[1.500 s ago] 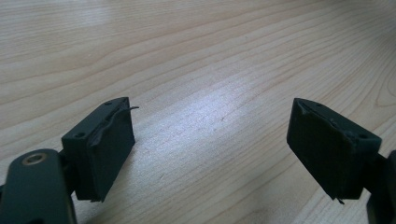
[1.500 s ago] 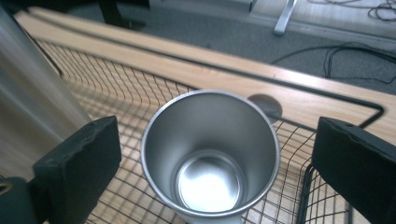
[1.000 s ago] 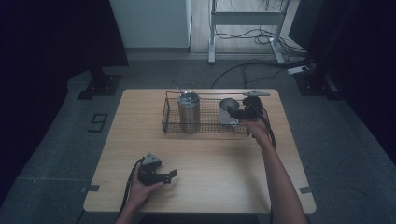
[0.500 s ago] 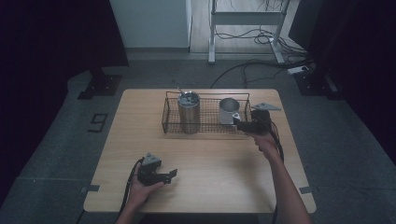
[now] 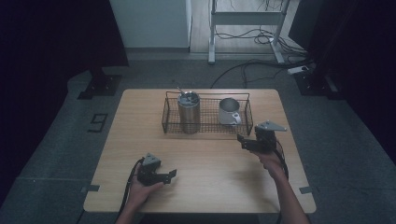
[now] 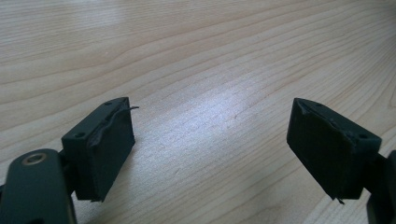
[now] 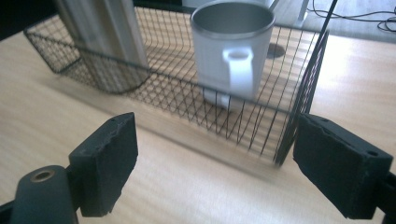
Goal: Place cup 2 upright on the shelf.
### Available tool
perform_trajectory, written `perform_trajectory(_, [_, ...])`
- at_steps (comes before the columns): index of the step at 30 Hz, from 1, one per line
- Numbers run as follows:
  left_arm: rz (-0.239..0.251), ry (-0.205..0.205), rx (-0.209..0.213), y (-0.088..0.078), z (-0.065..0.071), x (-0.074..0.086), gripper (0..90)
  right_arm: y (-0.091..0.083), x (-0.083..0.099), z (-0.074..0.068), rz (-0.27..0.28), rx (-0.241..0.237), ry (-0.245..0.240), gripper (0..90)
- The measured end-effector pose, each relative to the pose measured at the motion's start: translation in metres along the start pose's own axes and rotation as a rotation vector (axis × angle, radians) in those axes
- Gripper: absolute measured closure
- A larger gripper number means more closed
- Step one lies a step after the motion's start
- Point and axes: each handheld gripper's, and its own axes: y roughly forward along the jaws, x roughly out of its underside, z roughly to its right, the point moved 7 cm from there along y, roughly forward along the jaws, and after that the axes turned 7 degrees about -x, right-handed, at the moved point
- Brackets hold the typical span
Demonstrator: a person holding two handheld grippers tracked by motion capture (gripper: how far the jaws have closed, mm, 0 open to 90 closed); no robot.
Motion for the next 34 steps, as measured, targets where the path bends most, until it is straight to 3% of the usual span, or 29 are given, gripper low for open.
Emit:
perform_trajectory(20, [0.002, -0.005, -0.003, -0.001, -0.001, 0.0, 15.2, -0.006, 0.061, -0.013, -0.025, -0.008, 0.012, 16.3])
perform_trajectory(34, [-0.001, 0.002, -0.004, 0.0, 0.0, 0.001, 15.2, -0.004, 0.07, -0.009, -0.033, 0.007, 0.016, 16.6])
